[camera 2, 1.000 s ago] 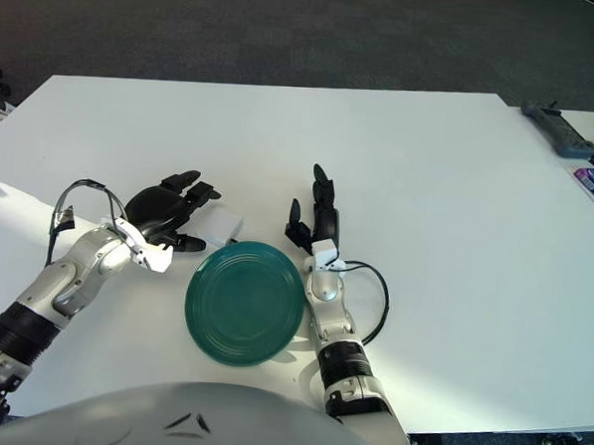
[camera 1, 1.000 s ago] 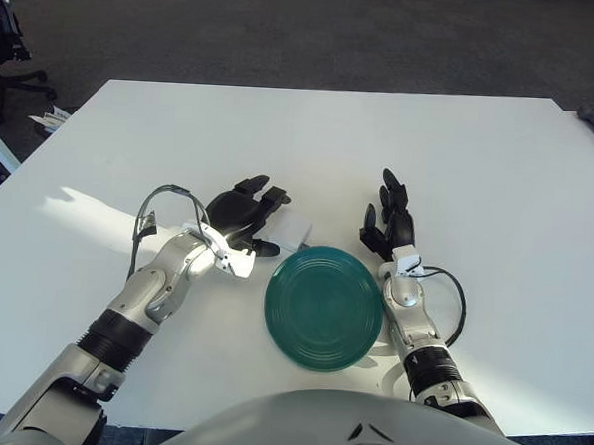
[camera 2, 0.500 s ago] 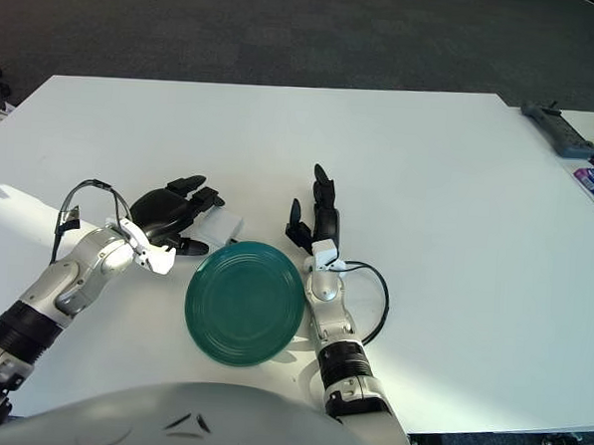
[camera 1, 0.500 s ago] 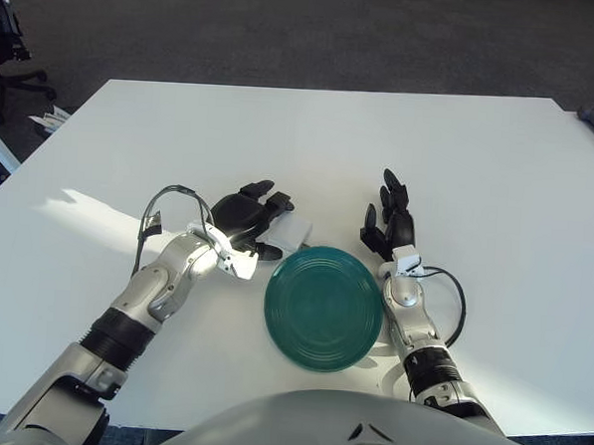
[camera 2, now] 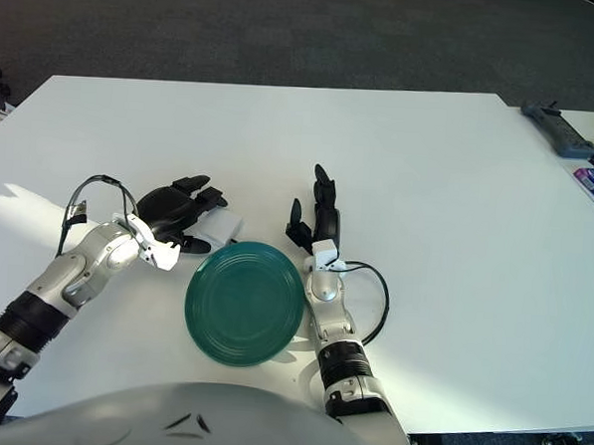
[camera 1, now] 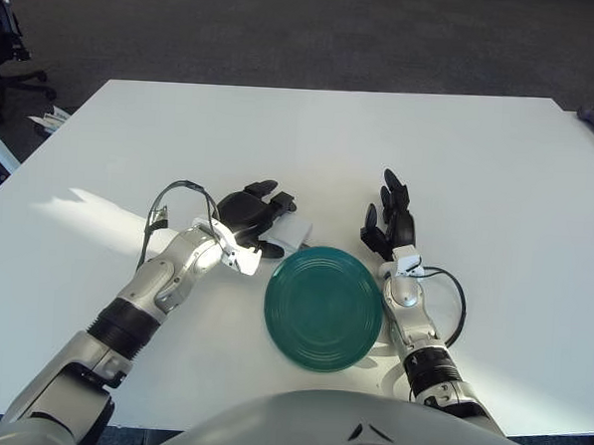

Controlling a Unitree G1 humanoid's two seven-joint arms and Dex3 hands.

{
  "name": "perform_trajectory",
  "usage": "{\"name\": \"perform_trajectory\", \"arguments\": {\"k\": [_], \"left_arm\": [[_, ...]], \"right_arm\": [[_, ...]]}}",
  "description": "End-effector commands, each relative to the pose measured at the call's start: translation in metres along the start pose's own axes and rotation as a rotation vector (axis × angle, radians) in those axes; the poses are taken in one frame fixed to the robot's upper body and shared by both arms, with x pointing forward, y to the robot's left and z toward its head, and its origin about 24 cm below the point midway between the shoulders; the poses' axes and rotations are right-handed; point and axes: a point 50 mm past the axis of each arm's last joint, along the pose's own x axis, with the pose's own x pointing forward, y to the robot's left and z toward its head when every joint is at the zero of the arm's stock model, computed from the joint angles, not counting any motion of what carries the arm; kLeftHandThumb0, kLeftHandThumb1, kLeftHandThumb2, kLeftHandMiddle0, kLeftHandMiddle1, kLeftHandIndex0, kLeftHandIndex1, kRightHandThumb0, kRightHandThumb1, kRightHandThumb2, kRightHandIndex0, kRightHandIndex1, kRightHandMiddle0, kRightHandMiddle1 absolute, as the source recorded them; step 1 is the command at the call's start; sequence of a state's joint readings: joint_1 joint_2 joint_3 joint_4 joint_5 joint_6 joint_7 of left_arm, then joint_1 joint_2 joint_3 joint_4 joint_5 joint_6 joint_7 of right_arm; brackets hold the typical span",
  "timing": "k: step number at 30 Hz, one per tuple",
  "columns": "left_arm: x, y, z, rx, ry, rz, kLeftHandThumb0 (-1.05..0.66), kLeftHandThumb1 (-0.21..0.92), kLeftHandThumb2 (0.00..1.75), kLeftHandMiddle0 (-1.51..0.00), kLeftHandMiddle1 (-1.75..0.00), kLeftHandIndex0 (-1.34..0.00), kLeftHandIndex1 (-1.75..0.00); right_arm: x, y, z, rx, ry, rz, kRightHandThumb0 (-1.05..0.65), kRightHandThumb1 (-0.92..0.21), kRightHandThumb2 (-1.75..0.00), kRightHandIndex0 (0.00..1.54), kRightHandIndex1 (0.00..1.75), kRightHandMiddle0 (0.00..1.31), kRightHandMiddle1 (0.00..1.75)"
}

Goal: Put the charger into the plate.

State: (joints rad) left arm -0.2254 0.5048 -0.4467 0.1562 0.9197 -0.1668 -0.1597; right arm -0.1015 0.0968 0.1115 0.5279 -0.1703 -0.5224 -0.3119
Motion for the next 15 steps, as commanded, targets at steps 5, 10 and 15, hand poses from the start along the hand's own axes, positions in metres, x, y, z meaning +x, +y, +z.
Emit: {"name": "perform_trajectory", "arguments": {"k": [5, 10, 15], "left_arm": [[0.0093, -0.0051, -0.0017, 0.043, -0.004, 0.002, -1.03, 0.92, 0.51, -0.23, 0.0, -0.15, -1.02], [0.012, -0.007, -0.0023, 0.048, -0.007, 0.009, -1.04, 0.92, 0.52, -0.23, 0.0, -0.15, -1.01], [0.0142, -0.0079, -0.0027, 0.053, -0.01, 0.013, -1.04, 0.92, 0.51, -0.22, 0.0, -0.14, -1.01]], "right_arm": [[-0.0686, -0.0023, -0.0619, -0.051, 0.312, 0.031, -0.92, -0.92, -0.85, 0.19, 0.01, 0.0, 0.38], [-0.0698, -0.0016, -0.0615, -0.057, 0.313, 0.031, -0.92, -0.92, -0.85, 0.19, 0.01, 0.0, 0.38], [-0.0711, -0.001, -0.0608, -0.05, 0.309, 0.033, -0.93, -0.92, -0.86, 0.18, 0.0, 0.0, 0.37]]}}
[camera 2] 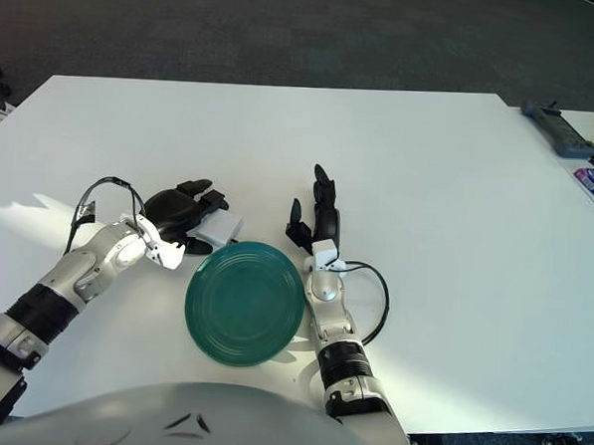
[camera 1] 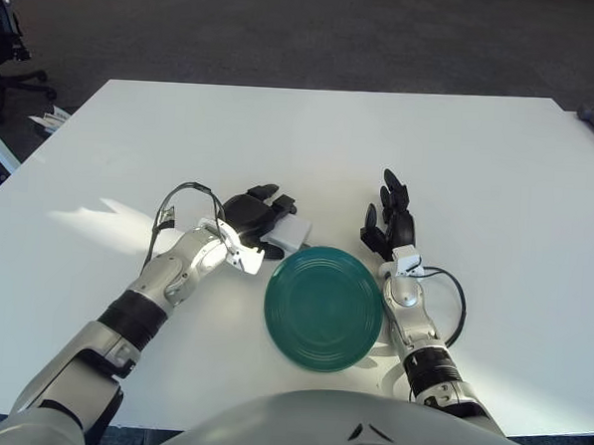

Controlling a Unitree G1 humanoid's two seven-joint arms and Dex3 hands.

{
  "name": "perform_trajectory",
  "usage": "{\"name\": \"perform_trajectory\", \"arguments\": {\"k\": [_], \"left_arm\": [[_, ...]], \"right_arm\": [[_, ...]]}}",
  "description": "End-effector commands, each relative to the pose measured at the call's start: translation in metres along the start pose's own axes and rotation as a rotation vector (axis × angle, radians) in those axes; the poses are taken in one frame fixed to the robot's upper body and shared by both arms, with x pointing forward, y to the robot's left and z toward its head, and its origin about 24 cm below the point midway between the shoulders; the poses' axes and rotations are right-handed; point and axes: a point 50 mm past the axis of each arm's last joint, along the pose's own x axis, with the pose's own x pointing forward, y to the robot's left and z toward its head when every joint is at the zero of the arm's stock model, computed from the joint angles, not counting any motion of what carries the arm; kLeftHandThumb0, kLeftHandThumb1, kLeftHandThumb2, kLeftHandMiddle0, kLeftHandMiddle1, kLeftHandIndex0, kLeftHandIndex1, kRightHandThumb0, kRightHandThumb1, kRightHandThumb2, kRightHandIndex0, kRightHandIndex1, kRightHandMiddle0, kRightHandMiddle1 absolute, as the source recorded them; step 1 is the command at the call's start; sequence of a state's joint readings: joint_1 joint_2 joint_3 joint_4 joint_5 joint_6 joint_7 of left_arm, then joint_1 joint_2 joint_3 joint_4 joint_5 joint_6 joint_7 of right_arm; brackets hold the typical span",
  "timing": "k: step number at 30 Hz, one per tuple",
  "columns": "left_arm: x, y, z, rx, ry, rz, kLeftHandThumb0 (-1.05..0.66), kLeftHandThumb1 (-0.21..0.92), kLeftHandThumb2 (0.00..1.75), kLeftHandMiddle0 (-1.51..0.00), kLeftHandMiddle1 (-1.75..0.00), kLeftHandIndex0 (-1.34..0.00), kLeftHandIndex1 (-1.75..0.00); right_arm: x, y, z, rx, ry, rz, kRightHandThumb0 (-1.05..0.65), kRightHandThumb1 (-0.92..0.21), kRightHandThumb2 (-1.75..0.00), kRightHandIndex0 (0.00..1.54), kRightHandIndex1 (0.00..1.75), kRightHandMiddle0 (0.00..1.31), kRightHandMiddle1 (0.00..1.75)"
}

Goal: Put the charger into the plate.

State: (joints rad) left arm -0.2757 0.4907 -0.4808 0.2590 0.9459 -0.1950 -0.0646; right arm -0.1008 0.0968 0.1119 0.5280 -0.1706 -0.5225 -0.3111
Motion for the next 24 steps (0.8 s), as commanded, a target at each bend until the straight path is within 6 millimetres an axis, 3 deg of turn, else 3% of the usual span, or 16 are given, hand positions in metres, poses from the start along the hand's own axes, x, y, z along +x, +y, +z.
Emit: {"name": "perform_trajectory", "arguments": {"k": [1, 24], "left_arm": [[0.005, -0.0041, -0.0003, 0.023, 0.0, -0.021, -1.04, 0.92, 0.51, -0.22, 0.0, -0.14, -1.01], [0.0119, -0.0076, 0.0035, -0.004, -0.022, 0.002, -1.04, 0.92, 0.52, -0.25, -0.01, -0.18, -1.03]], "right_arm": [[-0.071, -0.0009, -0.0606, -0.048, 0.308, 0.032, -0.93, -0.92, -0.86, 0.18, 0.0, 0.0, 0.37], [-0.0738, 0.0012, -0.0573, -0.039, 0.301, 0.034, -0.92, -0.92, -0.85, 0.17, 0.0, 0.0, 0.35]]}}
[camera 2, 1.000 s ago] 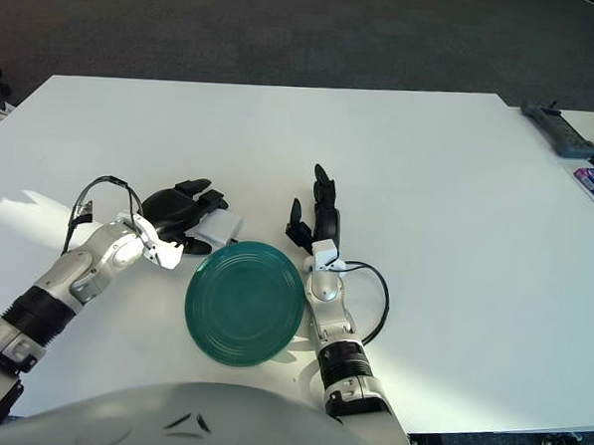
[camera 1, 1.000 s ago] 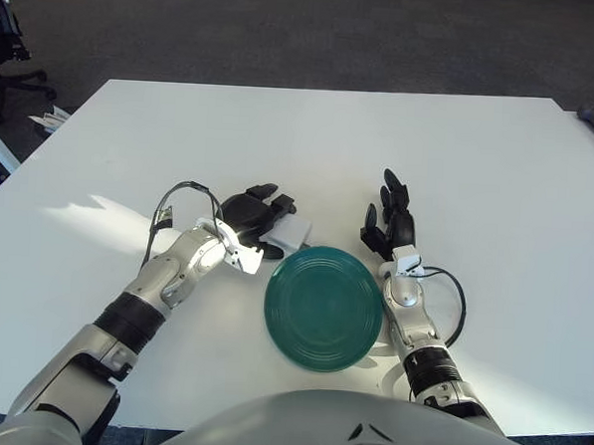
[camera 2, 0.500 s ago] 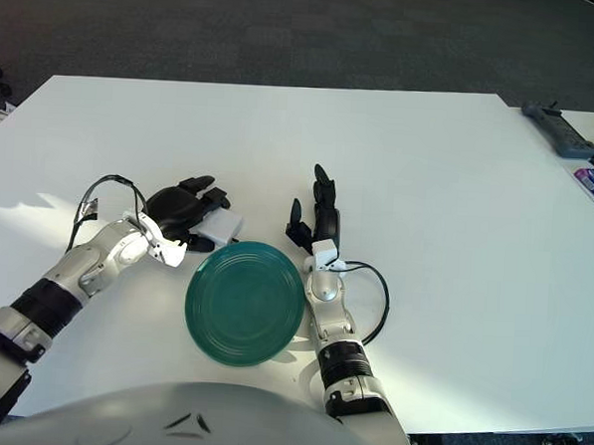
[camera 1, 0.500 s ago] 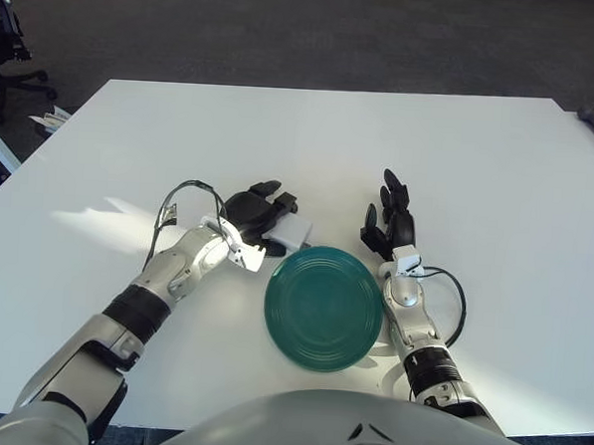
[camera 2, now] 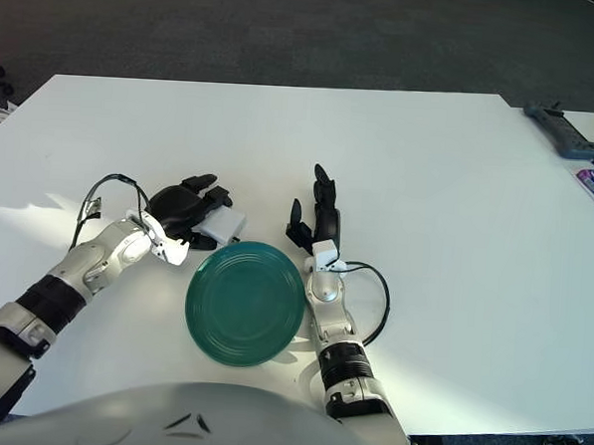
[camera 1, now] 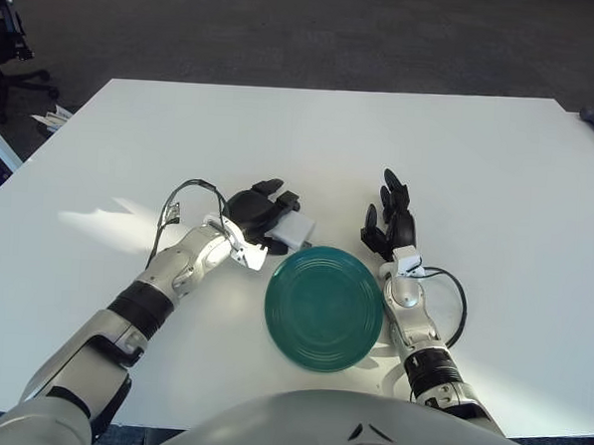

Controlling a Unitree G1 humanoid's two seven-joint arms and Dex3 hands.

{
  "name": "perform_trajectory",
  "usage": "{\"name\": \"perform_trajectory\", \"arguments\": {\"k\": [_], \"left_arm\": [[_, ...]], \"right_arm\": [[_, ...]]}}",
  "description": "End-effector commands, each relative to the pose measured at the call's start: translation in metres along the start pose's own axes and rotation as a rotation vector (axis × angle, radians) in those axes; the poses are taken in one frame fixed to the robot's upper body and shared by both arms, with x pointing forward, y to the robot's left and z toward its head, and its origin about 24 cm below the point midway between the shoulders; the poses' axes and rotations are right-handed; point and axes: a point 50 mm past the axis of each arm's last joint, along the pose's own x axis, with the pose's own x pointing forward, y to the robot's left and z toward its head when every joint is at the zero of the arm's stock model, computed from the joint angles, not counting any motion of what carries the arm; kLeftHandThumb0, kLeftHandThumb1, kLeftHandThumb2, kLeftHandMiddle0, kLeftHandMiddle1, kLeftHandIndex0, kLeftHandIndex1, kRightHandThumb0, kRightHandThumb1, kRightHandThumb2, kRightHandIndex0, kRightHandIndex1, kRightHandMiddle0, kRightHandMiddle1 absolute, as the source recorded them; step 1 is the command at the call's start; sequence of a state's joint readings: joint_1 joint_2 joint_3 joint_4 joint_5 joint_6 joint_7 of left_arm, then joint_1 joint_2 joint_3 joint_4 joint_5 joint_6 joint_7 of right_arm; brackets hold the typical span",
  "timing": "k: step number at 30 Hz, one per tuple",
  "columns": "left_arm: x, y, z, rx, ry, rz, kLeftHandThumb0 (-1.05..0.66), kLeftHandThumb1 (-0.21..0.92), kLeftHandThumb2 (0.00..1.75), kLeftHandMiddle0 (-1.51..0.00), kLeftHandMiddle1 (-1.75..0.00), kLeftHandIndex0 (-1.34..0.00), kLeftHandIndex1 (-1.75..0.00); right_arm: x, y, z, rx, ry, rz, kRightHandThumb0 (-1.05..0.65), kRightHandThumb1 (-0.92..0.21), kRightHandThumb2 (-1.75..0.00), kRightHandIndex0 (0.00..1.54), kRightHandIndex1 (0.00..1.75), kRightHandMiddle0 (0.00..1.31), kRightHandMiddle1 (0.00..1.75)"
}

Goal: Put the charger into the plate.

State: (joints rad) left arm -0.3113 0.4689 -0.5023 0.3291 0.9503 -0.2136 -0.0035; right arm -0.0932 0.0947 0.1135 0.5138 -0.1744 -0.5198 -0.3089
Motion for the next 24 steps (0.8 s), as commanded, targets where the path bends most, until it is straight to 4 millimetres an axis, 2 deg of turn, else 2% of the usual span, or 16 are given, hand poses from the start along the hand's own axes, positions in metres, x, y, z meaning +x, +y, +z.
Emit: {"name": "perform_trajectory", "arguments": {"k": [1, 8, 14, 15, 16, 17, 19, 20, 21, 23, 24], "left_arm": [[0.0045, -0.0058, 0.0024, -0.006, -0.01, -0.025, -1.04, 0.92, 0.52, -0.26, -0.02, -0.18, -1.04], [0.0054, -0.0068, 0.004, -0.021, -0.024, -0.017, -1.05, 0.92, 0.52, -0.31, -0.04, -0.22, -1.06], [0.0072, -0.0071, 0.0055, -0.036, -0.046, -0.025, -0.97, 0.92, 0.42, -0.44, -0.1, -0.3, -1.12], [0.0073, -0.0071, 0.0055, -0.036, -0.048, -0.027, -0.93, 0.92, 0.37, -0.39, -0.37, -0.32, -1.16], [0.0072, -0.0071, 0.0054, -0.036, -0.05, -0.029, -0.92, 0.92, 0.36, -0.35, -0.5, -0.32, -1.18], [0.0071, -0.0071, 0.0054, -0.035, -0.052, -0.031, -0.88, 0.92, 0.32, -0.28, -0.79, -0.34, -1.23], [0.0081, -0.0072, 0.0058, -0.027, -0.055, -0.052, -0.83, 0.91, 0.29, -0.22, -1.12, -0.35, -1.31], [0.0085, -0.0072, 0.006, -0.022, -0.056, -0.061, -0.68, 0.81, 0.45, -0.22, -1.35, -0.42, -1.39], [0.0087, -0.0072, 0.0061, -0.019, -0.057, -0.066, -0.58, 0.73, 0.58, -0.23, -1.49, -0.46, -1.45], [0.0099, -0.007, 0.0065, 0.001, -0.058, -0.087, -0.5, 0.64, 0.74, -0.26, -1.62, -0.5, -1.51], [0.0105, -0.0069, 0.0067, 0.011, -0.058, -0.097, -0.32, 0.5, 0.97, -0.36, -1.66, -0.52, -1.59]], "right_arm": [[-0.0735, 0.0024, -0.0579, -0.034, 0.305, 0.034, -0.92, -0.92, -0.85, 0.17, 0.0, 0.0, 0.35], [-0.0745, 0.0036, -0.057, -0.033, 0.3, 0.037, -0.91, -0.92, -0.84, 0.18, 0.01, 0.0, 0.36], [-0.0751, 0.0041, -0.0567, -0.035, 0.302, 0.043, -0.92, -0.92, -0.85, 0.18, 0.0, 0.0, 0.35], [-0.0751, 0.0041, -0.0567, -0.036, 0.303, 0.044, -0.93, -0.92, -0.86, 0.18, 0.0, 0.0, 0.35], [-0.0752, 0.0041, -0.0567, -0.038, 0.303, 0.043, -0.93, -0.92, -0.86, 0.18, 0.0, 0.0, 0.35], [-0.0752, 0.0042, -0.0566, -0.039, 0.303, 0.043, -0.93, -0.92, -0.86, 0.18, 0.0, 0.0, 0.34], [-0.0754, 0.0045, -0.0566, -0.038, 0.305, 0.042, -0.93, -0.92, -0.86, 0.18, 0.0, 0.0, 0.34], [-0.0756, 0.0047, -0.0565, -0.037, 0.305, 0.042, -0.93, -0.92, -0.86, 0.18, 0.0, 0.0, 0.34], [-0.0757, 0.0048, -0.0565, -0.036, 0.306, 0.041, -0.93, -0.92, -0.86, 0.18, 0.0, 0.0, 0.34], [-0.0759, 0.0048, -0.0563, -0.033, 0.304, 0.041, -0.93, -0.92, -0.86, 0.18, 0.0, 0.0, 0.34], [-0.076, 0.0048, -0.0563, -0.031, 0.304, 0.04, -0.93, -0.92, -0.86, 0.18, 0.0, 0.0, 0.34]]}}
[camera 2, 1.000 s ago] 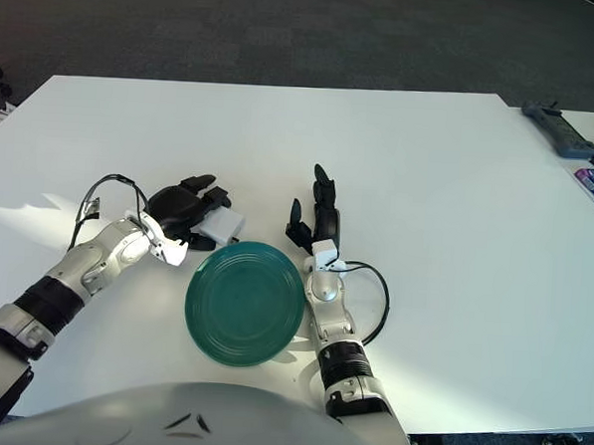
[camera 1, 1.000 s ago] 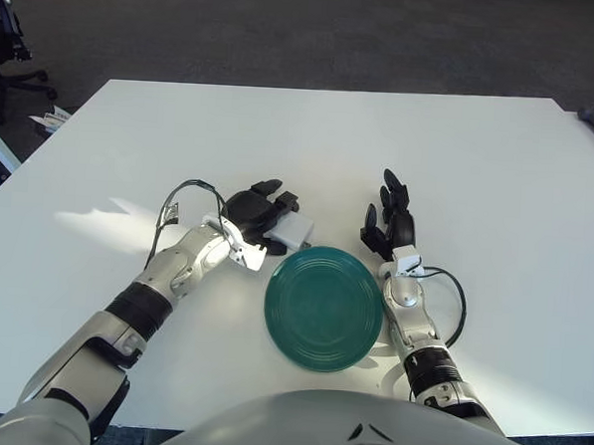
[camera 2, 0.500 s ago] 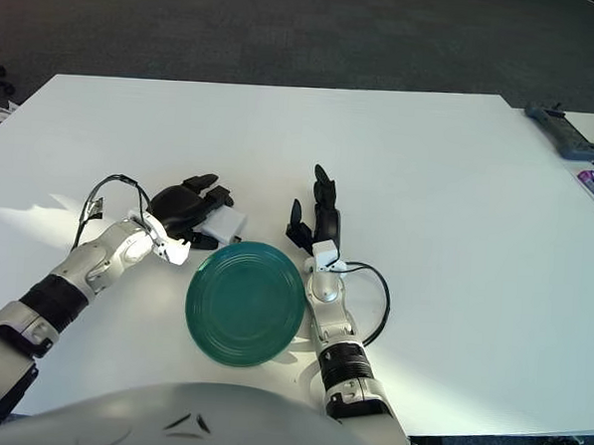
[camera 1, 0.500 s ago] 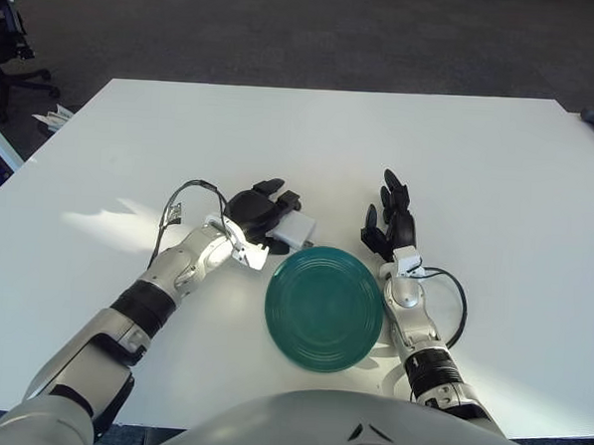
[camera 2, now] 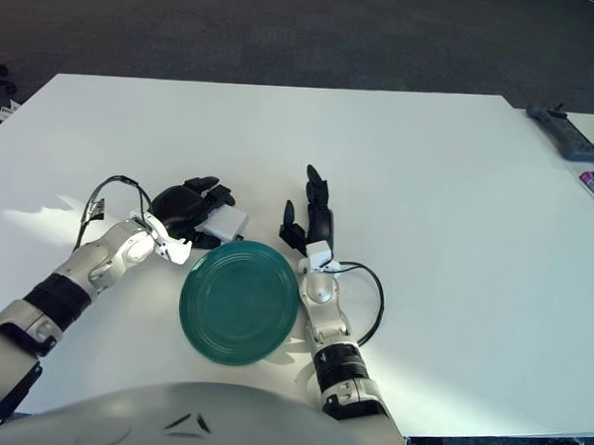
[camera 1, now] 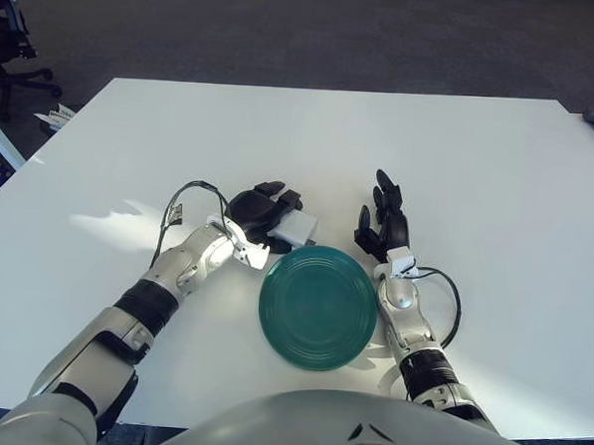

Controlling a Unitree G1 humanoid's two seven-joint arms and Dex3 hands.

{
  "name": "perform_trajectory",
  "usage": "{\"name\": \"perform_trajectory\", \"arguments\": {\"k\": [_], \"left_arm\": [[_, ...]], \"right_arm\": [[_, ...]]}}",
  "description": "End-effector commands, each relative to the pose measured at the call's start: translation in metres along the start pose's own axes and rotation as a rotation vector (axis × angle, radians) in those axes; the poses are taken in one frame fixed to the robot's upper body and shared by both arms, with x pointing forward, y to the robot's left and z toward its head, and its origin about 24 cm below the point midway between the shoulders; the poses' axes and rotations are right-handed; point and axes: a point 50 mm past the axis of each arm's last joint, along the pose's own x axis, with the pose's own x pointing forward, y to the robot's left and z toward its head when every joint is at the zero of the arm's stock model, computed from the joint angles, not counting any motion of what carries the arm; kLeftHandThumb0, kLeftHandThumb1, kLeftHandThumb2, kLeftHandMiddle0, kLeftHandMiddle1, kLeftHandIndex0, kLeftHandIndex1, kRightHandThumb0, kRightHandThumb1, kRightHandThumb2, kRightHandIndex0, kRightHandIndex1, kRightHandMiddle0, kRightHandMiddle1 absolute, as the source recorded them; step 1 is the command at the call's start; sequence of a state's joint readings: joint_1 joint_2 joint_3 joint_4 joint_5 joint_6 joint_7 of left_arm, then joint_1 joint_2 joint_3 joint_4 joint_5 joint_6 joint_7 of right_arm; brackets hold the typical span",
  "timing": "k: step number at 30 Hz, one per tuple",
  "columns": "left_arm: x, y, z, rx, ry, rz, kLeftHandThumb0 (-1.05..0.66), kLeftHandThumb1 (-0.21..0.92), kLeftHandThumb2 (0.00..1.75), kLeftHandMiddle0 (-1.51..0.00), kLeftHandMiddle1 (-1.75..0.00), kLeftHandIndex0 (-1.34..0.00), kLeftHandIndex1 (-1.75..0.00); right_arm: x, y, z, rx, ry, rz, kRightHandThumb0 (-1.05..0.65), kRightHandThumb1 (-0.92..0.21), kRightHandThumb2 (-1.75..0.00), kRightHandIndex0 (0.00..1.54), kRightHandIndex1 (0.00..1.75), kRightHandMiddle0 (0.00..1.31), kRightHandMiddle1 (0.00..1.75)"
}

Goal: Put the charger into the plate.

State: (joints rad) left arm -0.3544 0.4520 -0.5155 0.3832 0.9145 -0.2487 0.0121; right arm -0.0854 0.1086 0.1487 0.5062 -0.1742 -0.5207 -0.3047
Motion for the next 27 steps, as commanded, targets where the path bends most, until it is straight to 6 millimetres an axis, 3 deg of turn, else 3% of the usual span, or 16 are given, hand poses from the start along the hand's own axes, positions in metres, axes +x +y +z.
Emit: {"name": "perform_trajectory", "arguments": {"k": [1, 3, 8, 19, 27], "left_arm": [[0.0033, -0.0102, 0.0044, 0.047, -0.026, -0.121, -0.26, 0.44, 1.06, -0.4, -1.68, -0.53, -1.61], [0.0041, -0.0108, 0.0044, 0.046, -0.027, -0.129, -0.11, 0.29, 1.3, -0.51, -1.71, -0.57, -1.69], [0.005, -0.0127, 0.004, 0.015, -0.025, -0.134, -0.02, 0.13, 1.51, -0.66, -1.69, -0.64, -1.74], [0.0054, -0.0125, 0.0072, -0.035, -0.013, -0.122, 0.0, -0.03, 1.66, -0.85, -1.61, -0.71, -1.75], [0.0055, -0.0111, 0.0101, -0.056, -0.013, -0.148, 0.0, -0.08, 1.73, -0.91, -1.64, -0.72, -1.75]], "right_arm": [[-0.0733, -0.0043, -0.0578, -0.04, 0.307, 0.001, -0.93, -0.92, -0.86, 0.18, 0.0, 0.0, 0.34], [-0.0735, -0.0042, -0.0577, -0.037, 0.307, -0.002, -0.93, -0.92, -0.86, 0.18, 0.0, 0.0, 0.35], [-0.0737, -0.0042, -0.0578, -0.031, 0.308, -0.004, -0.93, -0.92, -0.86, 0.19, 0.0, 0.0, 0.36], [-0.0734, -0.0052, -0.0583, -0.034, 0.324, -0.007, -0.94, -0.92, -0.86, 0.19, 0.0, 0.0, 0.36], [-0.0725, -0.0062, -0.059, -0.038, 0.327, -0.021, -0.94, -0.92, -0.86, 0.18, 0.0, 0.0, 0.35]]}}
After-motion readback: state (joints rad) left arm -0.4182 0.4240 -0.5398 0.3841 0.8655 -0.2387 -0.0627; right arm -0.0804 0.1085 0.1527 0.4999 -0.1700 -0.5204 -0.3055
